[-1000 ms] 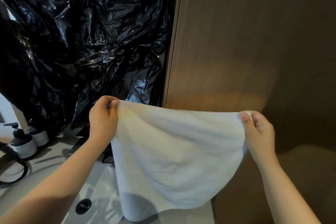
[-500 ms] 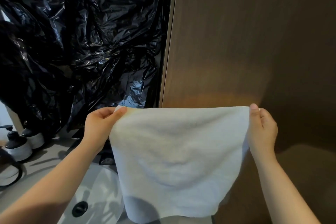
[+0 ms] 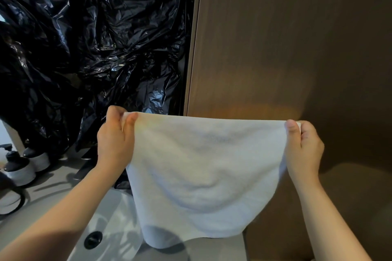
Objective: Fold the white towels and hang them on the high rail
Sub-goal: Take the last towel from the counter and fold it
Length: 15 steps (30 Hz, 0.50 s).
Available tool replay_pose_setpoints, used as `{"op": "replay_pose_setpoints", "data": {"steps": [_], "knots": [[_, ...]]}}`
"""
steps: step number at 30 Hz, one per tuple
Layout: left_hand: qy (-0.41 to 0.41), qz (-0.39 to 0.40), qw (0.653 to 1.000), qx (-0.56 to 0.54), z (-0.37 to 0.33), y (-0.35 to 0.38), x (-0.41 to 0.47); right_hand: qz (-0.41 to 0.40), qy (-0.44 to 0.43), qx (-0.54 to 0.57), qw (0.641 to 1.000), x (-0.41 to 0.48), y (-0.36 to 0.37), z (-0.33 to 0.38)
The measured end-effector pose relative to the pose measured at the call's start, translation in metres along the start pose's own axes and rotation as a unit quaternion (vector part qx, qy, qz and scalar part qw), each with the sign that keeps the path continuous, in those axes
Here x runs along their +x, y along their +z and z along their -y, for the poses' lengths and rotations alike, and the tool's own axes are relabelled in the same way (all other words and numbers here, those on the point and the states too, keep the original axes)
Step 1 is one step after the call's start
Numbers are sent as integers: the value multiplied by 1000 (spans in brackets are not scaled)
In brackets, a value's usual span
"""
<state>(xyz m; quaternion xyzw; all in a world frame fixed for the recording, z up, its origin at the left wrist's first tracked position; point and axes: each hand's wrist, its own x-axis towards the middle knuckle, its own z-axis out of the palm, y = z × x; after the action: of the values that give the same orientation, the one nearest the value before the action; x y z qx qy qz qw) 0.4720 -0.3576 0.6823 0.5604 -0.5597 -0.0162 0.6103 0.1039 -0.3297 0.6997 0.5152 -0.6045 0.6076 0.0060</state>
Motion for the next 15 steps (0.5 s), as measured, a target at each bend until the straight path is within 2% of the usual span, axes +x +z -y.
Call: {"op": "replay_pose_setpoints", "data": {"steps": [6, 15], "knots": [[21, -21, 999, -28, -12, -11, -11, -9, 4, -5, 1000, -10, -12, 1], [-1, 3, 1000, -31, -11, -42, -36, 0, 22, 1, 1000, -47, -57, 20]]}}
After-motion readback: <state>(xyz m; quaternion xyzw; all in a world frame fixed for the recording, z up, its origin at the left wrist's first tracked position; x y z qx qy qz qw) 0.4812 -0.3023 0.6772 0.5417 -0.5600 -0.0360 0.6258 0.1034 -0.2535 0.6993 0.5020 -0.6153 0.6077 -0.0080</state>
